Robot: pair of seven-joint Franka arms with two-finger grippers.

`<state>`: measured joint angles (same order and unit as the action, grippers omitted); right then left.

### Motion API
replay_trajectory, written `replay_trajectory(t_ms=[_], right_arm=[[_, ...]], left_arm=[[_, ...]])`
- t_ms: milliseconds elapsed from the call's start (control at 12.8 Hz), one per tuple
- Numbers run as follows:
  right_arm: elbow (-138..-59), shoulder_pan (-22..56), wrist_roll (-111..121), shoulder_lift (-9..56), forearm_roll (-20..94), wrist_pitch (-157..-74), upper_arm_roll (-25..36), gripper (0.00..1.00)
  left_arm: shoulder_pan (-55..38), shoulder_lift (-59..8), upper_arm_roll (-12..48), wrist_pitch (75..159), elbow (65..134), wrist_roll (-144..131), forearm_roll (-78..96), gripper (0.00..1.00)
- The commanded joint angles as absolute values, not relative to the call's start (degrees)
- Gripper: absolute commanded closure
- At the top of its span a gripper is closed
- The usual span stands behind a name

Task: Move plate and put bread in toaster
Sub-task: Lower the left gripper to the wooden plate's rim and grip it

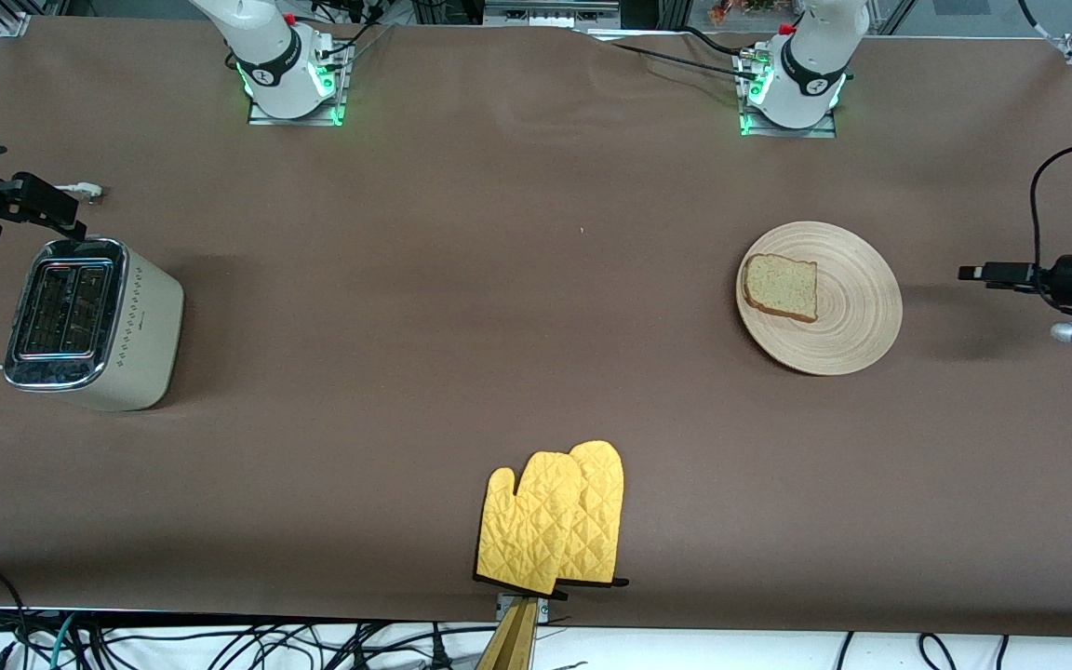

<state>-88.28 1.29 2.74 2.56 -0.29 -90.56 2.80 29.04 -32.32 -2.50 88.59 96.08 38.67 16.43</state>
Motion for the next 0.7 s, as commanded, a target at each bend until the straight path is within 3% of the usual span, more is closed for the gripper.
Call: replay_trajectory(t_ms=[0,624], right_arm=[[-87.9,1.2,2.5,2.4,-0.1,-89.8,2.7,0.0],[-88.0,1.2,2.5,2.5,-0.2,-89.8,2.6,0.0]], left_arm=[[30.2,-37.0,-2.1,88.0,94.9,43.4,19.7,0.0],[30.8,-43.7,-2.2,88.4,95.4,47.7,29.5,0.0]])
